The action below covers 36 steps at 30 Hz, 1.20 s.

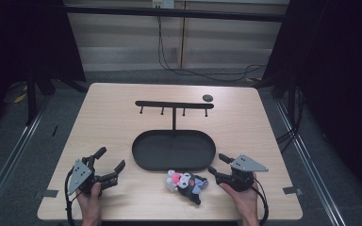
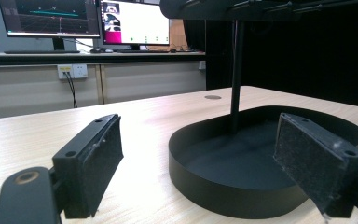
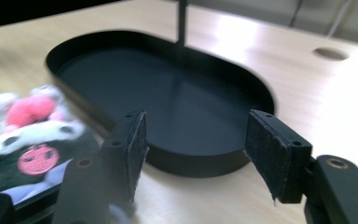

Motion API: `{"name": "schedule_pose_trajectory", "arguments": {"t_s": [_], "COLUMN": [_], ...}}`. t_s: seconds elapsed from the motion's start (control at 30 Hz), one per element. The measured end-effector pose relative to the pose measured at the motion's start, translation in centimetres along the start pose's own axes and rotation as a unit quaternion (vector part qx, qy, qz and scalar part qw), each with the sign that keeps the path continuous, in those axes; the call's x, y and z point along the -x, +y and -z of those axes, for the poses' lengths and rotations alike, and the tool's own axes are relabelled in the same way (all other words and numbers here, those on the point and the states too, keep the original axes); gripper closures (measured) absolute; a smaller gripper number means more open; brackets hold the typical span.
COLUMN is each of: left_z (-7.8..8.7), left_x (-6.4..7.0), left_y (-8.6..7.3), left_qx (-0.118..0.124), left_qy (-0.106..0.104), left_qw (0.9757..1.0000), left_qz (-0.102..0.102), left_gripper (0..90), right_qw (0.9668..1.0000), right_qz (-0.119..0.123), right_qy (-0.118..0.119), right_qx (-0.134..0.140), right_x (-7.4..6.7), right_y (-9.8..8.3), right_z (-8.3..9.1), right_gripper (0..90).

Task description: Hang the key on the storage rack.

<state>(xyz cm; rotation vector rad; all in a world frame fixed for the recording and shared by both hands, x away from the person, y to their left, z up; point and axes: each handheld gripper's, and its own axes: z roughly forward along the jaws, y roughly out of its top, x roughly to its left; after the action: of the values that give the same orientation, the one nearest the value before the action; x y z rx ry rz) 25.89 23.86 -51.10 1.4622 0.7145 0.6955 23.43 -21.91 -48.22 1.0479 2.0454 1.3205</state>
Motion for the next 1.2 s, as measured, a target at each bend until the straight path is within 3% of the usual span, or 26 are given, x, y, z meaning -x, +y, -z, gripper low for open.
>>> {"name": "schedule_pose_trajectory", "arguments": {"t_s": [0.1, 0.17, 0.27, 0.37, 0.43, 0.57, 0.7, 0.73, 0.8, 0.9, 0.93, 0.97, 1.1, 1.2], "left_z": [0.0, 0.0, 0.0, 0.0, 0.0, 0.0, 0.0, 0.0, 0.0, 0.0, 0.0, 0.0, 0.0, 0.0], "left_x": [0.0, 0.0, 0.0, -0.1, 0.0, 0.0, 0.0, 0.0, 0.0, 0.0, 0.0, 0.0, 0.0, 0.0], "left_y": [0.0, 0.0, 0.0, 0.0, 0.0, 0.0, 0.0, 0.0, 0.0, 0.0, 0.0, 0.0, 0.0, 0.0], "left_qx": [0.000, 0.000, -0.001, -0.001, -0.001, 0.000, 0.000, 0.000, -0.001, -0.001, -0.001, -0.001, 0.000, -0.001], "left_qy": [-0.001, -0.002, -0.002, -0.004, -0.002, -0.003, -0.003, -0.003, -0.003, -0.003, -0.003, -0.003, -0.003, -0.003], "left_qw": [1.0000, 1.0000, 1.0000, 1.0000, 1.0000, 1.0000, 1.0000, 1.0000, 1.0000, 1.0000, 1.0000, 1.0000, 1.0000, 1.0000], "left_qz": [0.000, 0.000, -0.002, -0.003, -0.002, -0.002, -0.002, -0.002, -0.002, -0.002, -0.002, -0.002, -0.002, -0.002], "left_gripper": [15.1, 15.2, 15.2, 15.3, 15.3, 15.3, 15.3, 15.3, 15.3, 15.3, 15.3, 15.3, 15.3, 15.3], "right_qw": [0.9999, 0.9998, 0.9997, 0.9988, 0.9975, 0.9897, 0.9803, 0.9798, 0.9753, 0.9651, 0.9591, 0.9564, 0.9388, 0.9225], "right_qz": [0.005, 0.011, 0.006, 0.004, 0.013, 0.026, 0.042, 0.048, 0.057, 0.073, 0.076, 0.080, 0.088, 0.098], "right_qy": [0.006, 0.004, 0.007, 0.012, 0.028, 0.080, 0.112, 0.110, 0.122, 0.136, 0.149, 0.152, 0.187, 0.201], "right_qx": [-0.014, -0.015, -0.025, -0.047, -0.064, -0.116, -0.157, -0.161, -0.176, -0.211, -0.228, -0.236, -0.276, -0.314], "right_x": [-0.2, -0.3, -0.2, 0.0, 0.1, 0.3, 0.3, 0.2, 0.2, 0.1, -0.1, -0.1, -0.5, -1.1], "right_y": [0.4, 0.7, 1.3, 2.2, 2.9, 4.1, 4.9, 5.1, 5.4, 5.9, 6.0, 6.1, 6.1, 5.9], "right_z": [-0.2, -0.1, 0.0, 0.0, -0.1, -0.8, -1.4, -1.4, -1.5, -1.7, -1.8, -1.9, -2.5, -3.1], "right_gripper": [38.4, 48.1, 41.6, 40.9, 45.7, 47.4, 53.7, 54.1, 58.2, 62.8, 65.0, 65.7, 71.8, 73.9]}}
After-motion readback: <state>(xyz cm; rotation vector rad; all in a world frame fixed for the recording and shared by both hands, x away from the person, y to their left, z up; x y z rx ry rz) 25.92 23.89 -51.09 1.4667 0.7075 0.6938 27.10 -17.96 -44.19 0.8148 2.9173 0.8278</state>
